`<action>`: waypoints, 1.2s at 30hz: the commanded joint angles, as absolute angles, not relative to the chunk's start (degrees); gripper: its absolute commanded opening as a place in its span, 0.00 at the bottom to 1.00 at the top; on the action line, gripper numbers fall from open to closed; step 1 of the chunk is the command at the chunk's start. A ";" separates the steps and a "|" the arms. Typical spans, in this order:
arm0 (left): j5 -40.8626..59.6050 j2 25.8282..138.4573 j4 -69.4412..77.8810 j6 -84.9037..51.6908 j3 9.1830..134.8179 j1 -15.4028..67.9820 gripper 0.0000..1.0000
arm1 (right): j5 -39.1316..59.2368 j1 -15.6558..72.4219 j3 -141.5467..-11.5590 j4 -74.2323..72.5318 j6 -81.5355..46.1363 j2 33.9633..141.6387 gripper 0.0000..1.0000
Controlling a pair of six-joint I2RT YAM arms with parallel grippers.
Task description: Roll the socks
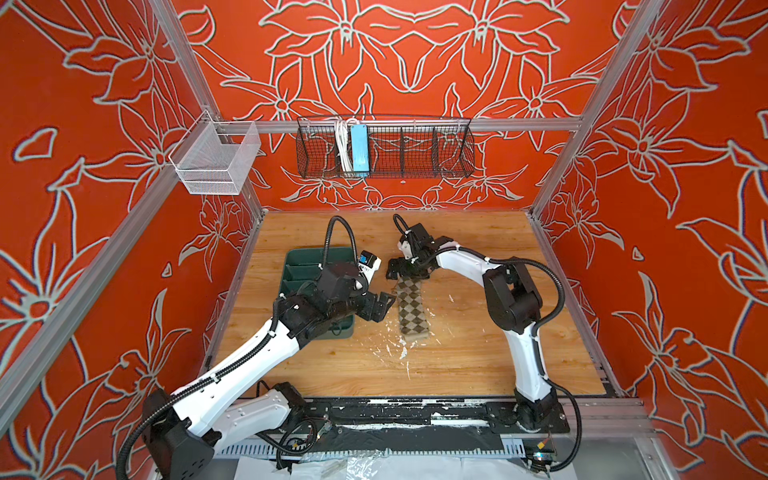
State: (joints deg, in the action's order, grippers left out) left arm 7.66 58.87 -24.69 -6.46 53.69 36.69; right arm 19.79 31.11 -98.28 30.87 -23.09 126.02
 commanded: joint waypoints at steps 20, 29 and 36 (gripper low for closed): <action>4.72 48.87 -21.18 29.52 40.22 53.96 0.86 | 8.94 29.86 -58.26 26.00 -3.66 71.85 0.90; -12.66 65.55 -12.01 33.86 38.85 65.91 0.76 | -2.01 29.98 -37.72 10.45 -1.89 44.79 0.85; -18.12 76.73 -1.76 31.85 37.62 66.77 0.66 | -15.22 29.85 -31.64 7.08 -10.16 31.71 0.98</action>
